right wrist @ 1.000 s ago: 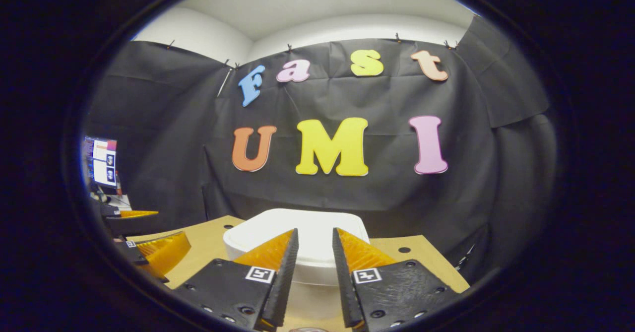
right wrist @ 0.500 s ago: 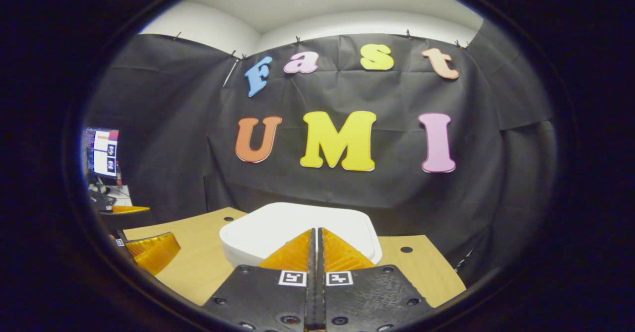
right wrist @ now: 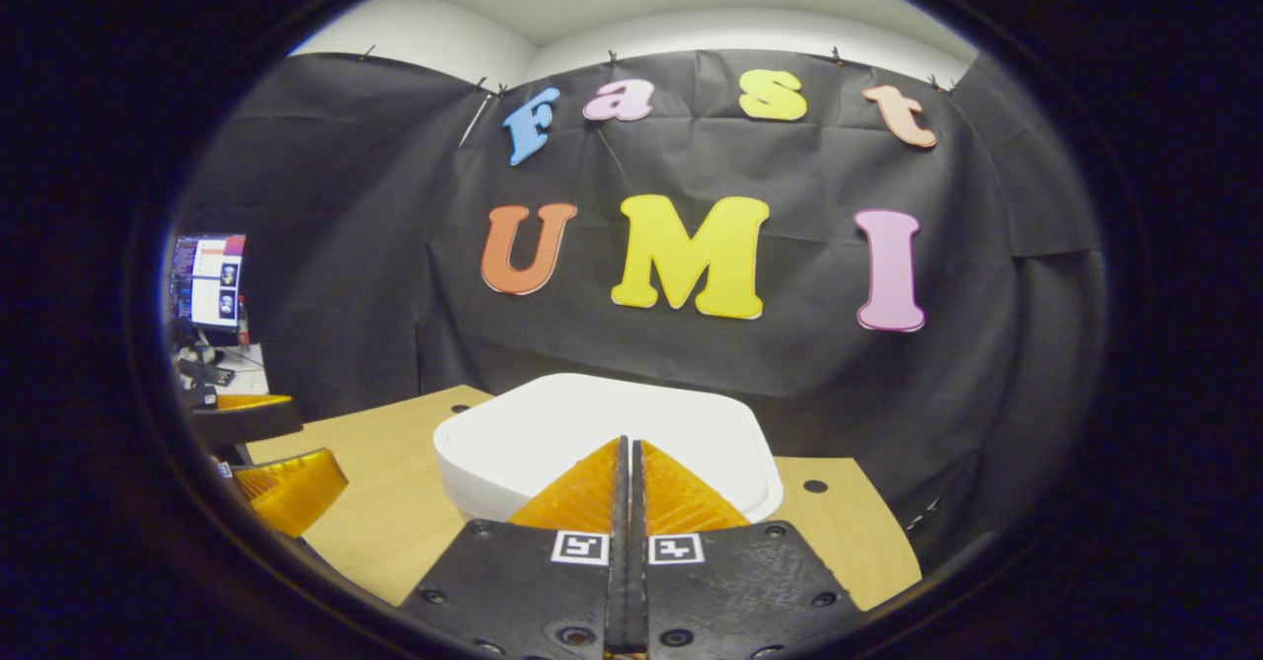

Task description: Press the lid of the desktop garbage bin to open it, pick up the crumpled paper on the desktop and throw it into the bin, then pick up the pop can on the desktop and drop it into the bin, and finally close the garbage bin lid.

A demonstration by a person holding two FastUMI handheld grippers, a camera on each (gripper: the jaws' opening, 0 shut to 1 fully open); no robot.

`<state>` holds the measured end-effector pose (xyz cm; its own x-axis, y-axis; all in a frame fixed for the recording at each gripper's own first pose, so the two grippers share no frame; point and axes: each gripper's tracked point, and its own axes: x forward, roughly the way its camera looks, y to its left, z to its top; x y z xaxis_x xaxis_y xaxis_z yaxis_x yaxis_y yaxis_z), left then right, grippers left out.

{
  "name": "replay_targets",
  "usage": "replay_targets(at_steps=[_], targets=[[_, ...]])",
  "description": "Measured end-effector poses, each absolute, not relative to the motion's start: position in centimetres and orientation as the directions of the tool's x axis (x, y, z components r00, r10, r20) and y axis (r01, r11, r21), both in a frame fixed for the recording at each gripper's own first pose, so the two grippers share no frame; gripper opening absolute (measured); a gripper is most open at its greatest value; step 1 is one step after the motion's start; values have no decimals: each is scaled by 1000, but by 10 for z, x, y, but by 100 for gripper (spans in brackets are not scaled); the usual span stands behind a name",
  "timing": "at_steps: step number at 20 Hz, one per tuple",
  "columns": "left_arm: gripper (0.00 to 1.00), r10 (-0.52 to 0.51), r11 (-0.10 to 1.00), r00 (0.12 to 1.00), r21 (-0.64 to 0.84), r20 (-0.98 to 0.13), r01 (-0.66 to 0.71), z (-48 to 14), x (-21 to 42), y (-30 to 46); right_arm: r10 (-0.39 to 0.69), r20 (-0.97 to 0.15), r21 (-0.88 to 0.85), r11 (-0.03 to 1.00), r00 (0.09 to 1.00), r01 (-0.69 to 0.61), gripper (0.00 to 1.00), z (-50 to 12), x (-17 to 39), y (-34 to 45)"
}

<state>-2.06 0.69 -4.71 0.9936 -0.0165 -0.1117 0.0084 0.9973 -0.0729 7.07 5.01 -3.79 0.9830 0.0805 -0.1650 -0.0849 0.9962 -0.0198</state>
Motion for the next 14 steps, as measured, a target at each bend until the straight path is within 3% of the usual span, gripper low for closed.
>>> replay_targets(at_steps=[5, 6, 7, 10, 12, 13, 14], targets=[[99, -6, 997, 994, -76, -110, -2, -49, -22, 10, 51, -8, -12, 999, 999, -51, 0, 3, 60, 39], [99, -8, 997, 994, -83, -110, -2, -49, -23, 9, 31, 23, -20, 999, 999, -31, 17, 14, 53, 35], [99, -10, 996, 994, -89, -112, 0, -49, -22, 7, 18, 43, -18, 1000, 999, -17, 22, 16, 50, 31], [99, -14, 996, 993, -93, -118, 3, -52, -22, 3, 9, 44, 5, 1000, 999, -9, 60, 15, 41, 23], [99, -22, 995, 991, -94, -131, 9, -57, -23, -1, 2, 38, 25, 1000, 999, -3, 91, 13, 38, 17], [99, -22, 996, 990, -93, -138, 10, -60, -24, -3, -1, 32, 33, 999, 999, 0, 97, 11, 34, 14], [99, -25, 996, 990, -92, -142, 12, -61, -24, -5, -3, 28, 40, 999, 1000, 2, 95, 10, 33, 11]])
